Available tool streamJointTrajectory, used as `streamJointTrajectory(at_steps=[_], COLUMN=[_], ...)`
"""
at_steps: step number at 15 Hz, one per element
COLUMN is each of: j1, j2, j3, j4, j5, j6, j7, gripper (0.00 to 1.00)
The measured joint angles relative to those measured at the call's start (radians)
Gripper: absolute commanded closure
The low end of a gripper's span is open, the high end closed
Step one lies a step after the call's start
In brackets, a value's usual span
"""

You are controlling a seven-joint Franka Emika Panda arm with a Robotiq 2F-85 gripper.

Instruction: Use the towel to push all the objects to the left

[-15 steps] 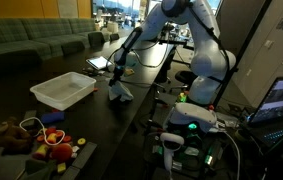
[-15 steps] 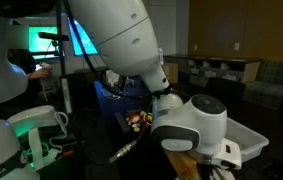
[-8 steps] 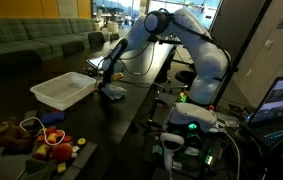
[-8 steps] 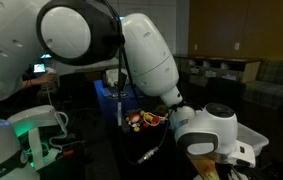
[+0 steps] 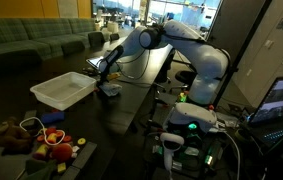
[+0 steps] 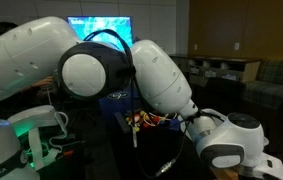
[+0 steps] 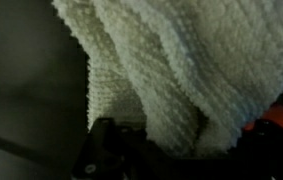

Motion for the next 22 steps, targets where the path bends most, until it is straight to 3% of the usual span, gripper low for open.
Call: streamJointTrajectory(at_steps=[12, 22], j1=[0.002, 0.003], j2=[0.219, 0.239], j3=[0.005, 0.019], j4=[0.442, 0.5], j5=[0.002, 0.002], j6=[-0.275, -0.394], j7=[0.071, 0.004], gripper=[0.97, 0.97])
